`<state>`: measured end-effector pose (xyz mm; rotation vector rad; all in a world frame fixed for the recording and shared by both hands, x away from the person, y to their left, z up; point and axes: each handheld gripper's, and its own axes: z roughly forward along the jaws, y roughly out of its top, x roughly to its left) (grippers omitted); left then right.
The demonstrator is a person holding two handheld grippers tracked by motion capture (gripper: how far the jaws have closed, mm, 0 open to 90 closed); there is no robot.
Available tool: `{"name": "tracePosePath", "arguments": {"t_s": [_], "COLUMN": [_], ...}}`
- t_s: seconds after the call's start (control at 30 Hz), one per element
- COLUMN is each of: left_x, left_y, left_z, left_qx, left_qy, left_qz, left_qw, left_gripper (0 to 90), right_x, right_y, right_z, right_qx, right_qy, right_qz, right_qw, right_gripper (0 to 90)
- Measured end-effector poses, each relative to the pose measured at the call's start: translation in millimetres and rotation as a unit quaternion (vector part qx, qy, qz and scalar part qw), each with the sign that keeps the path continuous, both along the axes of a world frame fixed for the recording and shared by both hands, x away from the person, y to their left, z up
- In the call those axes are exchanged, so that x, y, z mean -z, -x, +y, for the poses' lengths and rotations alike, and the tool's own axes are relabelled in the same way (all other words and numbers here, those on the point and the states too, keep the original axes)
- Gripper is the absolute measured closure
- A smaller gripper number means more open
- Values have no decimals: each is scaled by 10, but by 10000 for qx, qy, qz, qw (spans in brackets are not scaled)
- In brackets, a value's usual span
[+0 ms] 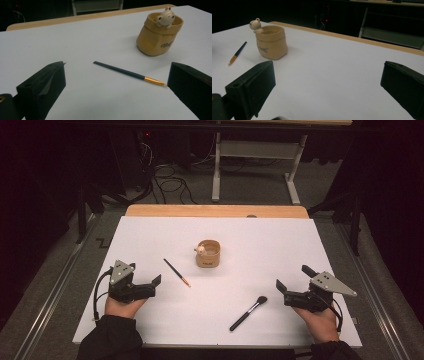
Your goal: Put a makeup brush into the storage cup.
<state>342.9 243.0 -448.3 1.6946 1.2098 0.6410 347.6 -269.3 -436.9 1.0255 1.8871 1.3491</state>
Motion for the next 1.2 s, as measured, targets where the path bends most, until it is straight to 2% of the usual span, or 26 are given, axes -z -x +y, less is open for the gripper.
{"name": "tracePosePath", "arguments": {"t_s": [0.07,0.13,0.17,0.23,0.4,0.53,0.7,0.8,0.87,0.97,1.2], "left_x": [-21,-21,-6,-1,-3,-36,-50,-58,-59,-61,-51], "left_y": [-23,-37,-54,-64,-105,-130,-161,-198,-207,-238,-275], "left_z": [15,11,4,3,-2,-25,-57,-59,-56,-50,-44], "left_qx": [-1,15,29,44,84,157,200,208,200,154,115], "left_qy": [101,48,-5,-13,71,4,-99,-135,-157,-276,-390], "left_qz": [89,148,277,348,565,616,795,1057,1119,1375,1694], "left_qw": [9999,9999,9996,9994,9983,9980,9966,9941,9934,9900,9847], "left_gripper": [37,50,51,51,69,87,92,92,92,92,94], "right_x": [17,37,53,60,85,86,95,103,106,108,115], "right_y": [-5,-6,1,9,42,51,67,72,73,76,79], "right_z": [-9,-11,-3,7,70,81,77,73,75,81,87], "right_qx": [7,3,-23,-39,-150,-168,-192,-203,-208,-235,-267], "right_qy": [15,46,85,103,217,243,272,280,282,314,327], "right_qz": [1,16,19,17,4,-3,14,14,23,29,30], "right_qw": [10000,10000,10000,9999,9997,9996,9994,9994,9994,9992,9991], "right_gripper": [2,2,2,2,2,2,2,2,2,2,2]}}
